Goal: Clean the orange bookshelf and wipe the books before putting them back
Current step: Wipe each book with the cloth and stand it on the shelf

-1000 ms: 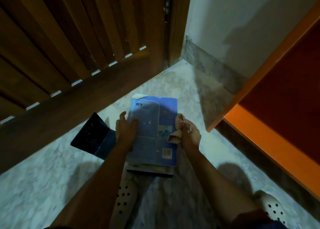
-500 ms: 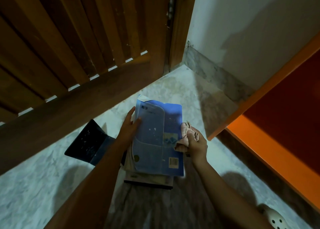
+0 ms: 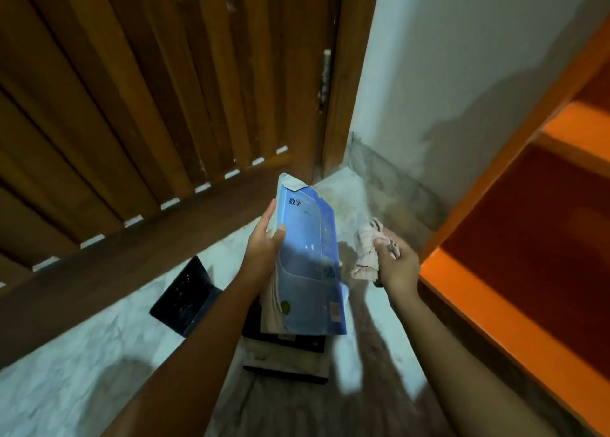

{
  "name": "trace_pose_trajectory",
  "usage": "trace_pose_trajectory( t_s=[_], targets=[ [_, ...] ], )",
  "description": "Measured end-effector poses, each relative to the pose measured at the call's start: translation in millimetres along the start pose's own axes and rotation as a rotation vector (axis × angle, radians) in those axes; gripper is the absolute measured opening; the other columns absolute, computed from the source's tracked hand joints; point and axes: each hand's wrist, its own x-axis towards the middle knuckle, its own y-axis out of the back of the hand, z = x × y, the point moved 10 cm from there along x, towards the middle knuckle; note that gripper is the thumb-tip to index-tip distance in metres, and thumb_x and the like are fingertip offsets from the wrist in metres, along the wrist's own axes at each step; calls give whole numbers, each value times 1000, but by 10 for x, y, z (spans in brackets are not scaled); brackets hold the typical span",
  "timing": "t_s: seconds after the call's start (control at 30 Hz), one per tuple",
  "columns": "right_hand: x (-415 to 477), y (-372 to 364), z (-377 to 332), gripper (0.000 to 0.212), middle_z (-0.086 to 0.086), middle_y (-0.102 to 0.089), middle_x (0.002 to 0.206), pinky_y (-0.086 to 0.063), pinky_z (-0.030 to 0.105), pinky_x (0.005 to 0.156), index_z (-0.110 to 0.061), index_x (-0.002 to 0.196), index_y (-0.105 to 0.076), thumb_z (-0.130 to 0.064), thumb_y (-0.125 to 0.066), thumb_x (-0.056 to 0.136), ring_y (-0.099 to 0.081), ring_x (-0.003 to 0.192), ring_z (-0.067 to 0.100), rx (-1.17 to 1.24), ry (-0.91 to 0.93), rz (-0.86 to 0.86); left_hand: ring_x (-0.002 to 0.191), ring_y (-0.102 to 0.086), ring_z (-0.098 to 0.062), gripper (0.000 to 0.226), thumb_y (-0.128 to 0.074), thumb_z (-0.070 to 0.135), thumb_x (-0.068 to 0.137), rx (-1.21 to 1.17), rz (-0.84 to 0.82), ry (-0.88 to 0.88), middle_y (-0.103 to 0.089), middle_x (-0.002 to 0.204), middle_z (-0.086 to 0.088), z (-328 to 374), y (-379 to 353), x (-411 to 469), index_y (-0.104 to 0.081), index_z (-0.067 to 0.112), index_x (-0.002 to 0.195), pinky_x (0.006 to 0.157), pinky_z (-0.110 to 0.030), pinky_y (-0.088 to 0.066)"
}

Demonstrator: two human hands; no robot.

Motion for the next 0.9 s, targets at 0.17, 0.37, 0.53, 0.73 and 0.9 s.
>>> trace_pose_trajectory(
  t_s=[0.17,0.37,0.53,0.73,0.9],
  targets=[
    [-416,6,-1600,30,-1,-66,115,-41,4,72,-13,117,-66,-11,-62,88,-58,101,6,72,339,-34,117,-57,-32,51,-46,8,97,-205,-101,-17,-58,131,-8,820,-260,-343,-36,31,141,101,-56,-41],
    [-1124,-54,-2818,50,-3,-53,137,-37,18,106,-18,126,-60,9,-50,85,-47,127,9,-42,805,-128,107,-64,-31,50,-49,14,96,-295,-220,-117,-63,123,-2,1821,-593,-876,-39,40,137,85,-49,-53],
    [-1398,111,-3076,45,-8,-34,151,-29,37,115,-26,142,-40,-30,-45,97,-29,139,6,-155,960,-151,108,-64,-29,47,-50,15,95,-369,-256,-164,-62,125,-1,2243,-656,-1115,-44,42,133,90,-51,-51],
    [-1572,199,-3274,62,-11,-7,158,-12,34,115,-39,146,-17,-63,-17,89,-11,144,10,-323,972,-113,107,-64,-29,45,-49,14,96,-321,-314,-196,-62,126,0,2501,-826,-1314,-45,42,131,85,-45,-55],
    [-1560,407,-3414,51,-9,-23,155,-18,34,112,-35,144,-30,-48,-28,95,-21,139,16,-242,905,-5,106,-65,-29,46,-50,17,96,-292,-367,-208,-62,126,-1,2626,-944,-1421,-43,44,133,83,-44,-55]
  ],
)
